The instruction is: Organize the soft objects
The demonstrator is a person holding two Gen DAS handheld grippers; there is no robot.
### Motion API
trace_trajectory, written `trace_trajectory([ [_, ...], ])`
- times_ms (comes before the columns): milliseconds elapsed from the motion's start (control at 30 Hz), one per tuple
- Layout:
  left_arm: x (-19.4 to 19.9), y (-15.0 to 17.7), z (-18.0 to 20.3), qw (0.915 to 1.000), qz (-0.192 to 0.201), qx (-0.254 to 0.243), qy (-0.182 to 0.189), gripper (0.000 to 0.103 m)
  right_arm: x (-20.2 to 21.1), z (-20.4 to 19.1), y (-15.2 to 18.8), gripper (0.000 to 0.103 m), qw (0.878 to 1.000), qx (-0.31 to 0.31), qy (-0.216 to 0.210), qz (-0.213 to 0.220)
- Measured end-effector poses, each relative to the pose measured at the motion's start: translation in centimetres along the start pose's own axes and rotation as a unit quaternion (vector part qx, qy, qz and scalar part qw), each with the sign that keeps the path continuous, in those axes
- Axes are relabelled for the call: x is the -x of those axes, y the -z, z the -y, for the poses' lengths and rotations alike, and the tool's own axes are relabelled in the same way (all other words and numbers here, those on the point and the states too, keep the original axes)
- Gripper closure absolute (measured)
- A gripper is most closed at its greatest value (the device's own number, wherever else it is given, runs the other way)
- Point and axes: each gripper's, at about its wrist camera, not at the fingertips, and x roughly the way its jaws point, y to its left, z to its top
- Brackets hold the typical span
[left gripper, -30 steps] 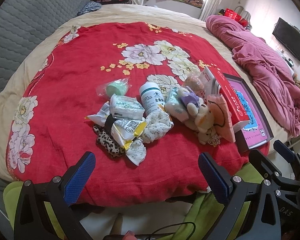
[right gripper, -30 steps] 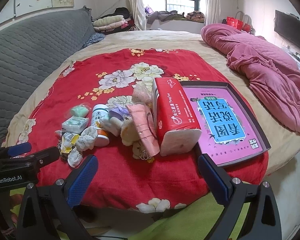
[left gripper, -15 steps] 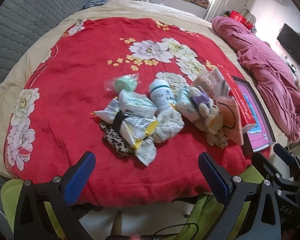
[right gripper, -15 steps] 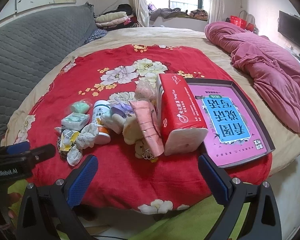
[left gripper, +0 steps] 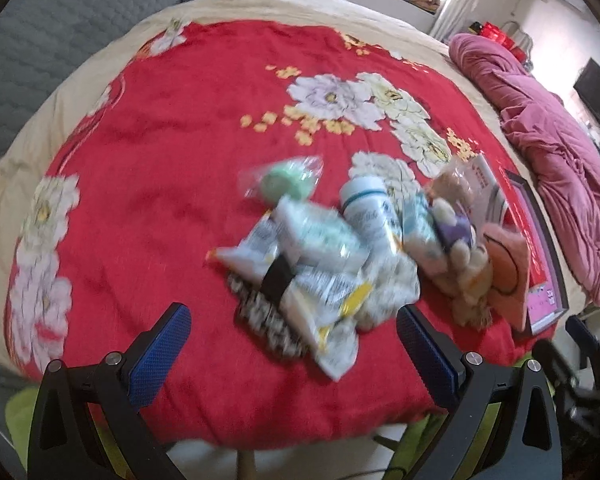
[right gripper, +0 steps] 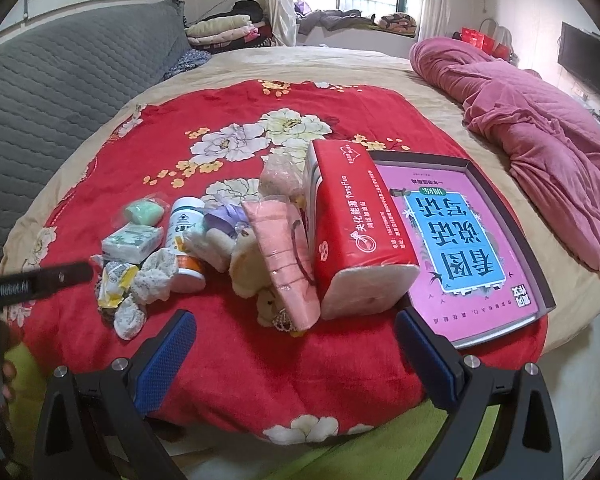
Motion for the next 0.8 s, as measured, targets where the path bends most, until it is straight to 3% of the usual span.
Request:
trace_trajectory([
  [333, -5.0, -3.4, 2.1, 0.9971, -0.036, -0.031, -0.060, 0.001, -1.3, 0.5, -0.7, 0.003, 1.000, 0.006, 0.009, 0.001],
  [433, -5.8, -3.7, 2.3, 0.9963, -0.036, -0.032, -0.070, 0.008, -2.0, 0.5, -1.0, 0.003, 1.000, 0.012, 0.017, 0.002],
  [533, -6.3, -3.8, 2.0, 0.9969, -0.042, -0.022, -0.062, 0.013, -2.8, 0.3, -1.5, 0.011, 0.999, 0.024, 0.022, 0.004],
  [667, -6.8, -3.8, 1.9, 0.9972, -0.048, -0.020, -0.054, 0.026, -3.7, 0.0, -2.2, 0.031, 0.999, 0.041, 0.028, 0.005],
  [800, -7.1, -3.8, 1.7, 0.9974, -0.049, -0.018, -0.049, 0.027, -4.9, -0.7, -2.5, 0.040, 0.997, 0.064, 0.041, -0.001],
])
